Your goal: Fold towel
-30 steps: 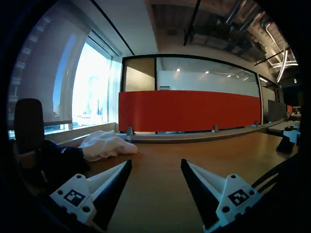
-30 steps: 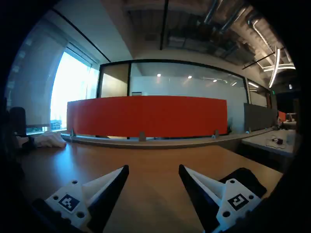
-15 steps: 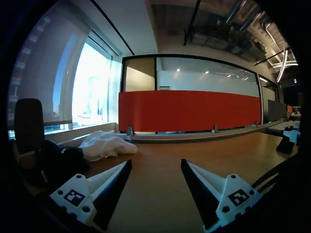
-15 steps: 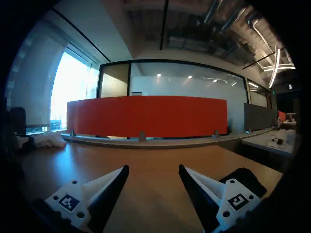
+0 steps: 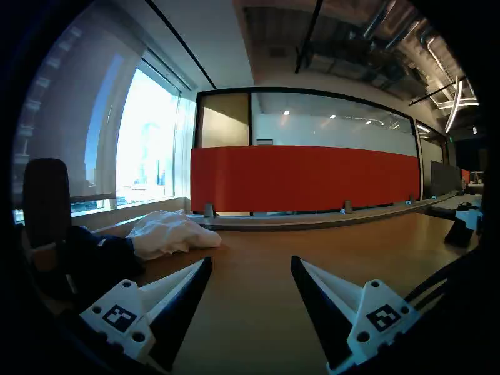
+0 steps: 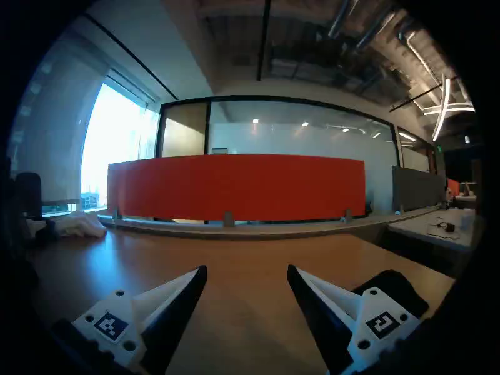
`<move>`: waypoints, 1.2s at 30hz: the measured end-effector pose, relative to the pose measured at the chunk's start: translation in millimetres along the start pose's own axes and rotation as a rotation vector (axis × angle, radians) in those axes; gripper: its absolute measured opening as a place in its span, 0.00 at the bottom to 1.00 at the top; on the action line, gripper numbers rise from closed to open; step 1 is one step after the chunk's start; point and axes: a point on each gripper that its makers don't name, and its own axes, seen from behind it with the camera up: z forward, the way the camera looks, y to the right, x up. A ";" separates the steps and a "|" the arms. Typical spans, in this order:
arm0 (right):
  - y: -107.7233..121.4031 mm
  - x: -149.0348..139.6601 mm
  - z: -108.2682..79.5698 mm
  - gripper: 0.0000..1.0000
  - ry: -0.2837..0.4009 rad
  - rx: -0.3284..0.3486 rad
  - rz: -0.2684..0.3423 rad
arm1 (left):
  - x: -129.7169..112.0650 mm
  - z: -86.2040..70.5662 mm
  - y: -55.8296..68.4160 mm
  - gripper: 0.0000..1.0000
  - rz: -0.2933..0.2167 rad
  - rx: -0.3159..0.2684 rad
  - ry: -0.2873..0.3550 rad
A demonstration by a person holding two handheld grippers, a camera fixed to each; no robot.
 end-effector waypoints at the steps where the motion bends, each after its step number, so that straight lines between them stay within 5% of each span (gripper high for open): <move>1: 0.1 0.0 0.0 0.99 0.000 0.000 0.000 | 0.0 0.1 0.0 0.93 0.000 0.000 0.000; 36: 0.3 -0.3 0.1 0.99 0.000 0.000 0.000 | 8.4 0.2 -3.9 0.93 0.000 -0.001 -0.003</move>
